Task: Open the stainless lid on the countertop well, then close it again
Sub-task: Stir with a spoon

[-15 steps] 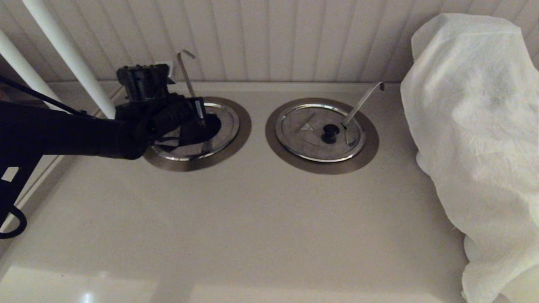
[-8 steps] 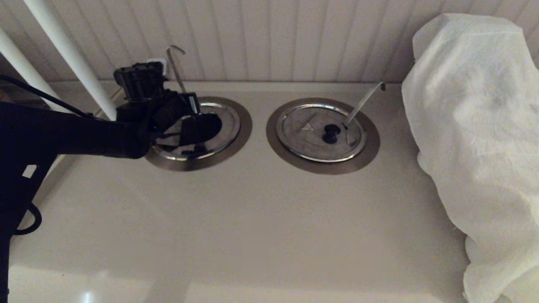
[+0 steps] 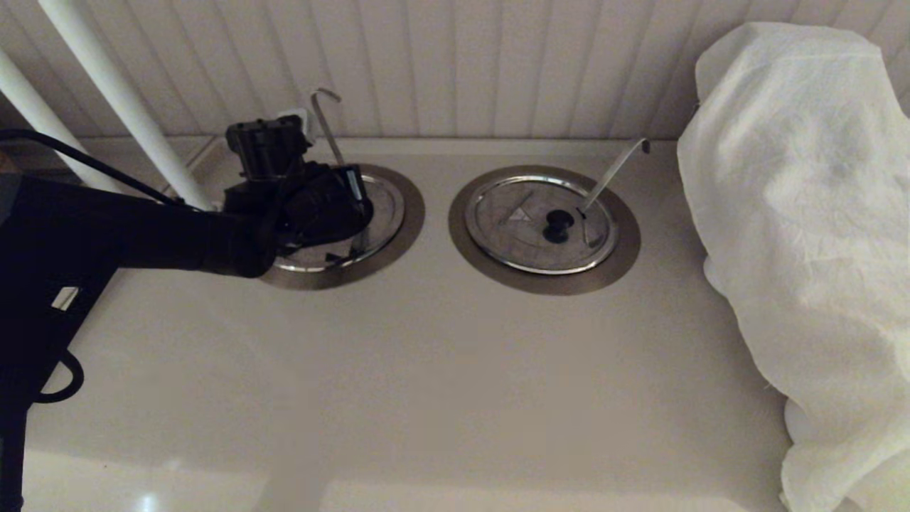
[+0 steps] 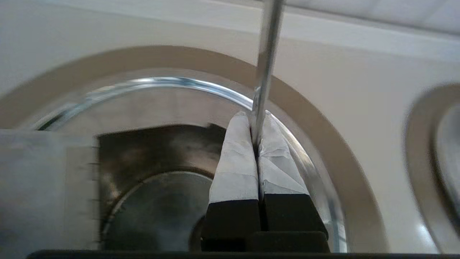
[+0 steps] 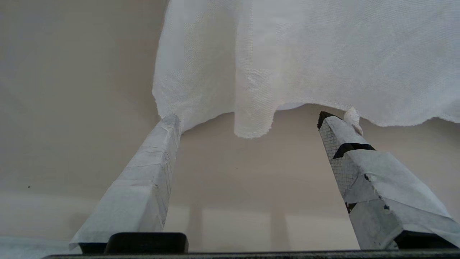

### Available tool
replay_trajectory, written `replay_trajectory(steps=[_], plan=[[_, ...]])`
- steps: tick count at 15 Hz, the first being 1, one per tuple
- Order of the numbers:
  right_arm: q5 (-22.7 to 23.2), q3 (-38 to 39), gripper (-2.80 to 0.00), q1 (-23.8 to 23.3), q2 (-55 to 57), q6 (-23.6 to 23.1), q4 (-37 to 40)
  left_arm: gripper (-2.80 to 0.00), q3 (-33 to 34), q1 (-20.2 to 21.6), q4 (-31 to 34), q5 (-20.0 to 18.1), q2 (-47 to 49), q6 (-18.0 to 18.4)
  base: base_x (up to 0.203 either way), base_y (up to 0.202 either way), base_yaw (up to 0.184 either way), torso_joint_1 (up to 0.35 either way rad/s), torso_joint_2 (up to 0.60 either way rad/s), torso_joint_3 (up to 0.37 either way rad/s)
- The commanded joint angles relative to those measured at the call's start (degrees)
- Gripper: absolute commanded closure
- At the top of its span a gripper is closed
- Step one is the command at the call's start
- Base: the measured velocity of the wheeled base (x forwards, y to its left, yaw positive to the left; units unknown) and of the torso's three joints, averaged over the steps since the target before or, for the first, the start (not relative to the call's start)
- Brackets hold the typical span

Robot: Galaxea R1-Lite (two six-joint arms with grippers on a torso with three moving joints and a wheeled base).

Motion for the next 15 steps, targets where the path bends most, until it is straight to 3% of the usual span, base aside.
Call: replay_trajectory(steps=[1,3,6,8,11,15], plan=[[0.0,0.1,-2.8,0.0,-0.1,0.0,0.0,0.0,1.8,1.4,0.6,-0.3,-1.7,1.2,0.0,0.0,0.0,0.0,0.0,0.0],[0.1,0.1,-2.8,0.0,-0.1,0.0,0.0,0.0,3.9,2.8,3.9,-3.3,-4.1,2.2,0.0,0.0,0.0,0.0,0.0,0.0],[0.0,0.1,-2.8,0.0,-0.1,0.0,0.0,0.0,3.9,4.8,4.1,-2.2,-2.8,8.1,0.0,0.0,0.0,0.0,0.0,0.0],[0.0,0.1,-2.8,0.0,-0.1,0.0,0.0,0.0,2.6,4.8,3.2,0.2,-0.8,8.4,0.0,0.0,0.0,0.0,0.0,0.0],[0.1,0.1,-2.8,0.0,-0.1,0.0,0.0,0.0,-4.9,4.6,-2.9,5.4,5.4,8.4,0.0,0.0,0.0,0.0,0.0,0.0],[0.0,0.1,-2.8,0.0,-0.1,0.0,0.0,0.0,-5.5,0.0,-4.9,6.3,5.3,6.4,0.0,0.0,0.0,0.0,0.0,0.0]])
